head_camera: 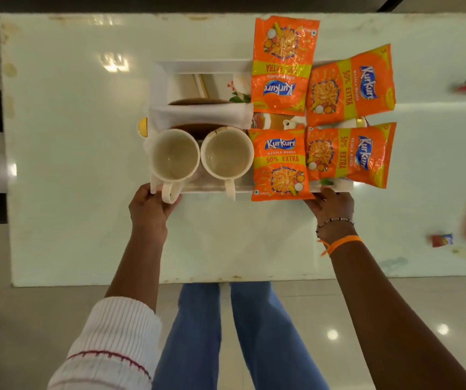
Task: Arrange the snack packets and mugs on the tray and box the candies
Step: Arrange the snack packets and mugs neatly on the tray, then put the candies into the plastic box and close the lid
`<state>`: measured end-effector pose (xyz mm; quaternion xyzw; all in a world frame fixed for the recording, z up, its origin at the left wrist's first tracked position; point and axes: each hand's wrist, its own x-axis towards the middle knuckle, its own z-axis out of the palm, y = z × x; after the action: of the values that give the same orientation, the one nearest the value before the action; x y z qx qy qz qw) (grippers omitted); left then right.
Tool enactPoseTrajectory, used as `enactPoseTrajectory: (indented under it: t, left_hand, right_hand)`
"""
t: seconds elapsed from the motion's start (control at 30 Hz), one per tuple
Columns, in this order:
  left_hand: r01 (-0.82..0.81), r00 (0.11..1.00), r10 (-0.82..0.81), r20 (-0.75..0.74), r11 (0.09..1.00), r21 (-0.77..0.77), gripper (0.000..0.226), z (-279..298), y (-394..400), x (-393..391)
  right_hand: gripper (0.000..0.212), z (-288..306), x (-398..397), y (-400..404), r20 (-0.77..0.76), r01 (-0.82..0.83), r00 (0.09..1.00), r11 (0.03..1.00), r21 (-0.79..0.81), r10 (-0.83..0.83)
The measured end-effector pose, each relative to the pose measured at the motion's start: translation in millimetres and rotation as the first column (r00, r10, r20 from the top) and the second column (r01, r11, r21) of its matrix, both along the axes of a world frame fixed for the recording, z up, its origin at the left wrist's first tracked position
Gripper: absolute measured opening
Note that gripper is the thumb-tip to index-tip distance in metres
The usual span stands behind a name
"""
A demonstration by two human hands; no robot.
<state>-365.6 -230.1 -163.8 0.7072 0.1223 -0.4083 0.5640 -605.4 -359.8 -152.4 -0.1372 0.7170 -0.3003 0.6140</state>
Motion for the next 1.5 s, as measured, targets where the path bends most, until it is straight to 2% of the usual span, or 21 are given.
enactPoseTrajectory:
  t: [0.27, 0.53, 0.63, 0.7, 0.8, 0.93, 1.07, 1.17, 1.3, 1.37, 1.43, 1.5]
  left_hand:
    - [-0.014, 1.0, 0.014, -0.002, 1.0, 0.006, 0.021, -6.9, -11.7, -1.5]
    - [-0.084, 0.982, 0.072, -0.175, 0.995, -0.062, 0.018, 1.1, -5.1, -18.1]
    - [-0.114, 0.949, 0.089, -0.303, 0.992, -0.063, 0.023, 10.1, -2.2, -30.5]
    - [-0.035, 0.921, 0.006, -0.389, 0.997, -0.067, 0.025, 17.9, -0.9, -41.0]
    - [0.177, 0.873, -0.209, -0.44, 0.978, -0.115, 0.025, 27.3, -1.1, -55.6]
    - [0.371, 0.833, -0.392, -0.391, 0.919, -0.132, 0.024, 36.7, -8.1, -76.8]
    - [0.54, 0.77, -0.539, -0.342, 0.836, -0.102, 0.024, 45.4, -14.4, -109.1]
    - [0.621, 0.719, -0.61, -0.334, 0.779, -0.086, 0.023, 50.2, -21.1, -141.0]
    - [0.702, 0.647, -0.684, -0.336, 0.707, -0.088, 0.025, 55.0, -34.3, -195.4]
    - [0.718, 0.626, -0.703, -0.339, 0.688, -0.102, 0.026, 58.0, -41.5, -219.9]
    - [0.727, 0.614, -0.711, -0.343, 0.678, -0.103, 0.027, 60.4, -50.9, -246.6]
    - [0.738, 0.604, -0.719, -0.344, 0.668, -0.101, 0.026, 62.0, -59.5, -269.3]
  right_hand:
    - [0.043, -14.8, -2.4, -10.5, -0.011, 0.013, 1.0, 1.0, 0.007, -0.012]
    - [0.034, -18.7, 5.3, -4.0, -0.08, 0.083, 0.993, 0.996, -0.032, -0.085]
    - [0.034, -14.3, 9.3, -2.2, -0.097, 0.104, 0.989, 0.993, -0.045, -0.108]
    - [0.034, -10.4, 10.1, -4.0, -0.114, 0.086, 0.989, 0.995, -0.043, -0.09]
    - [0.033, -5.2, 8.2, -4.3, -0.093, 0.048, 0.994, 0.998, -0.034, -0.051]
    - [0.01, 0.9, -5.4, 2.7, -0.058, -0.053, 0.997, 0.998, -0.02, 0.052]
    - [0.017, 12.1, -28.5, 20.6, -0.105, -0.183, 0.978, 0.982, -0.039, 0.178]
    - [0.016, 20.7, -50.6, 38.2, -0.217, -0.324, 0.931, 0.939, -0.116, 0.294]
    - [0.02, 32.7, -96.0, 45.3, -0.421, -0.4, 0.855, 0.902, -0.161, 0.304]
    - [0.017, 39.5, -123.0, 39.4, -0.579, -0.477, 0.761, 0.858, -0.192, 0.293]
    - [0.016, 43.3, -157.2, 27.3, -0.732, -0.555, 0.631, 0.809, -0.194, 0.257]
    - [0.025, 41.5, -190.8, 12.8, -0.841, -0.595, 0.493, 0.792, -0.139, 0.223]
